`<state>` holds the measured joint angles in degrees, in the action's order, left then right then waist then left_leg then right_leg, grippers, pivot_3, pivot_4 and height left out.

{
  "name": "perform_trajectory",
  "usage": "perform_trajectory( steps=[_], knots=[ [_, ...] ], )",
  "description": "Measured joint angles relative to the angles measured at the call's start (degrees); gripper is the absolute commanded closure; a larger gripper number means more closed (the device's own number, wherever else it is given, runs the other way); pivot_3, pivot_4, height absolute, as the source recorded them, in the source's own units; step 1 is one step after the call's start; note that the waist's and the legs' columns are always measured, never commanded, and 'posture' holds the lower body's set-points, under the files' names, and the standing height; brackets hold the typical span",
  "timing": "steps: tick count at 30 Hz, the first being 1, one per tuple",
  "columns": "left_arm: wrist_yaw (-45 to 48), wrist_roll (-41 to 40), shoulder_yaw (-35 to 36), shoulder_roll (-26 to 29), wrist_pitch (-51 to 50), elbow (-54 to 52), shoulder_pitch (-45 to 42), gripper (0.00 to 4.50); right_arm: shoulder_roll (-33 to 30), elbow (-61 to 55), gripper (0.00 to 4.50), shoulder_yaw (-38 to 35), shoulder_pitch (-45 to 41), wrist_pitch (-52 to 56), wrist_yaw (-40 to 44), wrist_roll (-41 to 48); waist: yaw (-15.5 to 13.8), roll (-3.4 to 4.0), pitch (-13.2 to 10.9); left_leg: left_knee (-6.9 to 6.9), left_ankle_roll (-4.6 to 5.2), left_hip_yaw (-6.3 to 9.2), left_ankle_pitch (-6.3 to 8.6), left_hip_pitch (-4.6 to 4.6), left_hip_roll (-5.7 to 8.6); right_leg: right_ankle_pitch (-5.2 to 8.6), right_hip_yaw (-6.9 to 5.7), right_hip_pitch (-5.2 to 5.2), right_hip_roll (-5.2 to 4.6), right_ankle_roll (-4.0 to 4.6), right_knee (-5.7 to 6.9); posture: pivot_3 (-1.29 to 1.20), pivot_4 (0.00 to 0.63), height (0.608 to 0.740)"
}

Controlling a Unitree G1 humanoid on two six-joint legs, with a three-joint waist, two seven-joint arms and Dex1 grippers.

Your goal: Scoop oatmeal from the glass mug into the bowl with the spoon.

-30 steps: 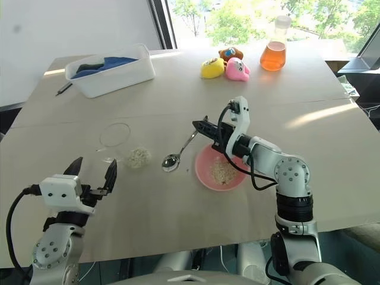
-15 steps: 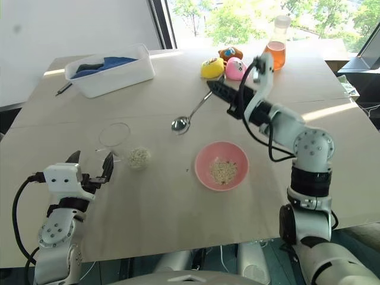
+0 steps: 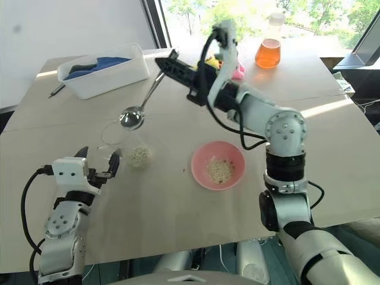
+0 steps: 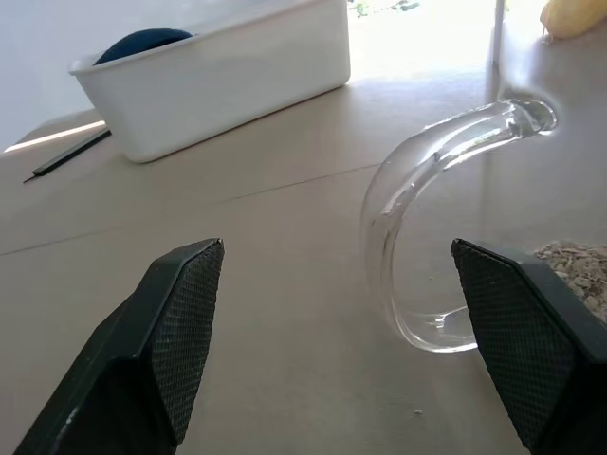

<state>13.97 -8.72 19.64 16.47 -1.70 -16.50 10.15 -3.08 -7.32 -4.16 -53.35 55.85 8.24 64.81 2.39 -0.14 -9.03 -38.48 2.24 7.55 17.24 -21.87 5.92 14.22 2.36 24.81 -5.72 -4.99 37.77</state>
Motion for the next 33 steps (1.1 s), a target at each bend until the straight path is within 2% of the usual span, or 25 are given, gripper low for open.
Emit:
perform_trajectory(
  steps=[10,12,14,28,33],
  knots=[
    [-0.2,0.0,0.0,0.5,-1.6,0.0,-0.8,0.46,4.5,1.7,4.5,1.0,-1.7,-3.2,0.4,-4.1,0.0,0.0,0.0,-0.01,-0.02,0.0,-0.01,0.01,0.0,0.0,-0.04,0.03,0.01,0.0,0.05,0.0,0.15,0.74],
    [-0.2,-0.1,0.1,0.5,-1.7,0.0,-0.8,0.97,4.7,1.8,4.5,1.0,-1.7,-3.6,0.4,-4.5,0.0,0.01,0.0,-0.01,-0.03,0.0,-0.02,0.01,0.0,0.0,-0.04,0.04,0.01,0.0,0.06,0.0,0.15,0.74],
    [-0.2,-0.4,0.1,0.5,-1.9,0.0,-1.0,1.7,4.9,1.8,4.5,1.1,-1.6,-3.6,0.4,-5.1,0.0,0.01,0.0,-0.01,-0.03,-0.01,-0.02,0.01,0.0,0.0,-0.04,0.05,0.01,0.0,0.07,0.0,0.15,0.74],
    [-0.7,0.2,-1.3,0.6,-3.4,0.0,-3.2,1.7,5.0,1.8,4.5,0.2,-0.8,-3.7,0.2,-6.6,0.1,0.01,0.0,-0.01,-0.04,-0.01,-0.02,0.01,0.0,0.0,-0.04,0.05,0.01,0.0,0.08,0.0,0.15,0.74],
    [-0.5,0.0,-2.2,0.3,-3.4,0.0,-3.2,4.0,4.6,1.8,4.5,-0.4,-0.8,-3.7,0.3,-7.1,0.1,0.01,0.0,-0.01,-0.04,-0.01,-0.03,0.01,0.0,0.0,-0.04,0.05,0.01,0.0,0.09,0.0,0.15,0.74]
  ],
)
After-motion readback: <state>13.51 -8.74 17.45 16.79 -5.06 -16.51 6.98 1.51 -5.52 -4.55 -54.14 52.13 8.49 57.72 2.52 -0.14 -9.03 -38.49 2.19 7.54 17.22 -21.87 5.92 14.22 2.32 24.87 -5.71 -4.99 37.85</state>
